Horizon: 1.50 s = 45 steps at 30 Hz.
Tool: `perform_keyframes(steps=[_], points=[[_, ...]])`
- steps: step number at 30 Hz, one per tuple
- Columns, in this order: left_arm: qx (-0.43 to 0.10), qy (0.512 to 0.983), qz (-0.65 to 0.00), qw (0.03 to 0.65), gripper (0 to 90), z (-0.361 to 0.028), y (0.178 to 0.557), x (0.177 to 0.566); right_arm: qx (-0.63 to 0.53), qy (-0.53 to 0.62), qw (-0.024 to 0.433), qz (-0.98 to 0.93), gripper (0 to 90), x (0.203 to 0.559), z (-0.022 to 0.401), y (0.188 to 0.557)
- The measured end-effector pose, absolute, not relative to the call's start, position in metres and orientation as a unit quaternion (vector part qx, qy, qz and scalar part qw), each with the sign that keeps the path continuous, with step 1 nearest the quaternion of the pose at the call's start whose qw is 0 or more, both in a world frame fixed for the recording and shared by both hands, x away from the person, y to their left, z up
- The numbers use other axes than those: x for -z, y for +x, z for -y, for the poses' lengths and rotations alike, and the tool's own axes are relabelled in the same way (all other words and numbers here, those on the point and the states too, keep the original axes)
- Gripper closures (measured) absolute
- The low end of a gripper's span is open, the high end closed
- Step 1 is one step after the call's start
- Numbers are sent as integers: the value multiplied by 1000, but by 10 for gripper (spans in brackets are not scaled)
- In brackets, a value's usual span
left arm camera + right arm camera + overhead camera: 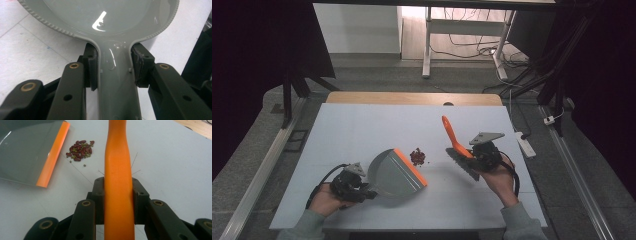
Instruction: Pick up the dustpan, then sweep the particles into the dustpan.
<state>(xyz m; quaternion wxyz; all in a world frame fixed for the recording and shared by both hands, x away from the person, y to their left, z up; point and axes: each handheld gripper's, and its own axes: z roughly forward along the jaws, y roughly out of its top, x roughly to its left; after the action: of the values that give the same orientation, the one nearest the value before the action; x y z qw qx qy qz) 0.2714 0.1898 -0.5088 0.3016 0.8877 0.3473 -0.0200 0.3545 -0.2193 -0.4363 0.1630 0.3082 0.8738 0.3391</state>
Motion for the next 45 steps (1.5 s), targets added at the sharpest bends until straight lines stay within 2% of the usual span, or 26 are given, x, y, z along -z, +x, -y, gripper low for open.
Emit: perform_keyframes(steps=[21,45], points=[[25,886,-361,292,616,-185,273,514,-344,286,169,-879,708,430,194,368],[26,884,-363,294,615,-185,272,514,-354,280,154,-879,708,444,141,411]])
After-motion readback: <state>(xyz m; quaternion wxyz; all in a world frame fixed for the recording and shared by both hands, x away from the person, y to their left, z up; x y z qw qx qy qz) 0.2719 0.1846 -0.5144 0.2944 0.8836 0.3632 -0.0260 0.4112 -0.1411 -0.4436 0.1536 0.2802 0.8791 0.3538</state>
